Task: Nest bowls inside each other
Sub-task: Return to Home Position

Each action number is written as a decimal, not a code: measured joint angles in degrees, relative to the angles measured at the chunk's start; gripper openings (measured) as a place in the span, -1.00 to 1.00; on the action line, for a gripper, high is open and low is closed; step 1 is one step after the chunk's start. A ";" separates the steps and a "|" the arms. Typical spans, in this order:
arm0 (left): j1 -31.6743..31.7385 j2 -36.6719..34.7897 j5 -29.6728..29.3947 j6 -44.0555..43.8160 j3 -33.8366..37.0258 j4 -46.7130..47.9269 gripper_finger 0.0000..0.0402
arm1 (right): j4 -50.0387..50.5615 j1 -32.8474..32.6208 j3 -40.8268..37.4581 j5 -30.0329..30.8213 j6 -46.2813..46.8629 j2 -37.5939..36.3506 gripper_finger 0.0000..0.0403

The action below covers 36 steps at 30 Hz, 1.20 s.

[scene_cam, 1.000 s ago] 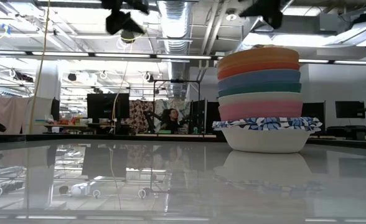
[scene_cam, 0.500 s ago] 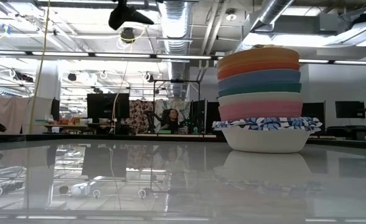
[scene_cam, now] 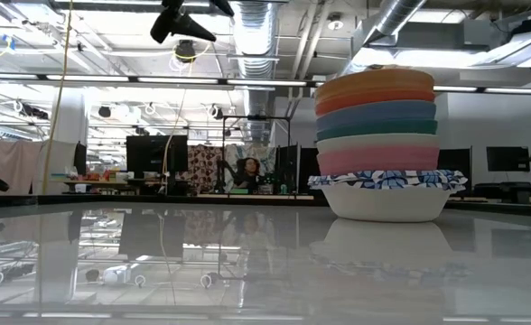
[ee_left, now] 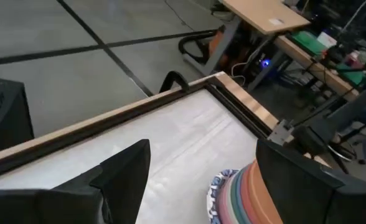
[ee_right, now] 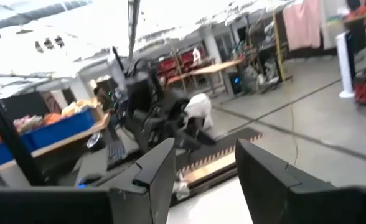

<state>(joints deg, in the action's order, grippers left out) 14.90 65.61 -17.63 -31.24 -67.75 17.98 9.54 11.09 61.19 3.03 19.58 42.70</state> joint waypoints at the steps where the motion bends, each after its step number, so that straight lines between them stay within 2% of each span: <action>1: 0.00 -0.08 0.07 0.62 0.00 -0.18 0.40 | 0.05 0.62 0.00 0.00 -0.53 -0.57 -0.07; 5: 0.00 -1.00 3.12 9.33 0.00 -3.86 0.40 | 0.21 3.42 0.00 -0.12 -0.60 -3.15 -0.07; 10: -0.02 -5.10 3.43 13.80 0.00 -8.50 0.40 | 2.47 6.78 0.00 -2.36 -0.58 -7.59 -0.07; 13: 0.00 -8.52 2.86 18.29 0.00 -5.61 0.40 | 5.55 7.86 0.02 -3.84 -0.30 -10.67 -0.07; 16: -0.02 -11.72 1.78 18.50 -0.02 -0.60 0.40 | 10.53 7.87 0.04 -3.84 -0.12 -13.84 -0.07; 20: 0.00 -15.87 -1.40 17.63 1.36 4.88 0.40 | 15.52 7.87 0.00 -0.42 -0.10 -18.14 -0.07; 23: 0.00 -20.29 -1.79 14.46 5.86 2.73 0.40 | 17.24 7.87 0.02 0.19 -0.10 -20.51 -0.07; 28: -0.02 -28.24 -0.63 12.30 17.54 -5.04 0.40 | 20.58 7.87 -1.37 1.26 -0.50 -23.52 -0.07; 31: -0.16 -32.59 -0.58 11.26 24.33 -10.72 0.40 | 19.51 7.87 -5.62 1.77 -0.64 -26.98 -0.07; 36: -1.34 -38.15 -0.54 10.61 31.68 -15.67 0.40 | 9.96 7.67 -16.16 1.24 -1.04 -36.28 -0.07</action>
<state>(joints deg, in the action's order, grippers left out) 13.55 27.46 -18.18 -20.63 -36.07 2.32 19.50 18.76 45.03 4.26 18.55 6.41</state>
